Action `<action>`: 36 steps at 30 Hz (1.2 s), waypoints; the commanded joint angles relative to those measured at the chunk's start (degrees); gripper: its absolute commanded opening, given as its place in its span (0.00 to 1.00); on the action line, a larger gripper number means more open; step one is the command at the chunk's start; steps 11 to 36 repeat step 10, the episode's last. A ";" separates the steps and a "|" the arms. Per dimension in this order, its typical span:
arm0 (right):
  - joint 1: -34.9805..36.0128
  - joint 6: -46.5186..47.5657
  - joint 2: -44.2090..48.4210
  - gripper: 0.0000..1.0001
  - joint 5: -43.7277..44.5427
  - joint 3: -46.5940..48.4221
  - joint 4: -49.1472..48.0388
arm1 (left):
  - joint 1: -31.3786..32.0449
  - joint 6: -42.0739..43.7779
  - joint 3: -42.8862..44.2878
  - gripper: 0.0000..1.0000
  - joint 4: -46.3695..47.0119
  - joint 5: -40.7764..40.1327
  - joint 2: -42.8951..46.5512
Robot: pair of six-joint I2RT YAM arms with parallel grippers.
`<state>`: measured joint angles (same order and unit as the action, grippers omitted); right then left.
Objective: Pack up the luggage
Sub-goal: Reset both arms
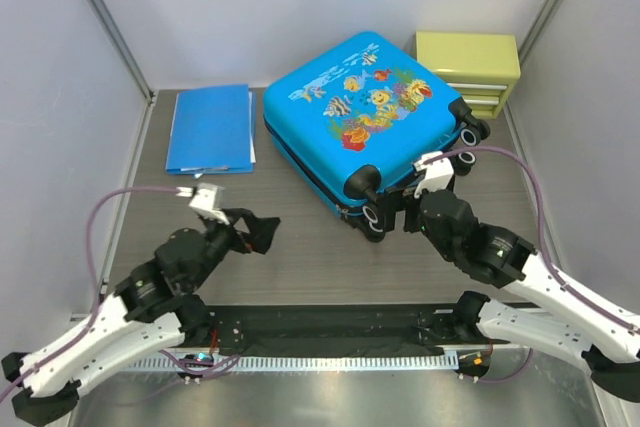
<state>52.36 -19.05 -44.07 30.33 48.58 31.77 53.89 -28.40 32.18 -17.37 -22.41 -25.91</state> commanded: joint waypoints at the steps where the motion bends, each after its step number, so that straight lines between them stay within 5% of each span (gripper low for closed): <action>1: -0.33 -2.31 3.54 1.00 3.86 3.02 3.65 | -0.01 -7.28 7.35 1.00 -18.91 -12.65 5.34; 10: -0.33 -3.45 5.93 1.00 5.00 3.54 5.14 | -0.01 -8.51 19.22 1.00 -35.71 -17.84 5.17; 36: -0.33 -3.45 5.93 1.00 5.00 3.54 5.14 | -0.01 -8.51 19.22 1.00 -35.71 -17.84 5.17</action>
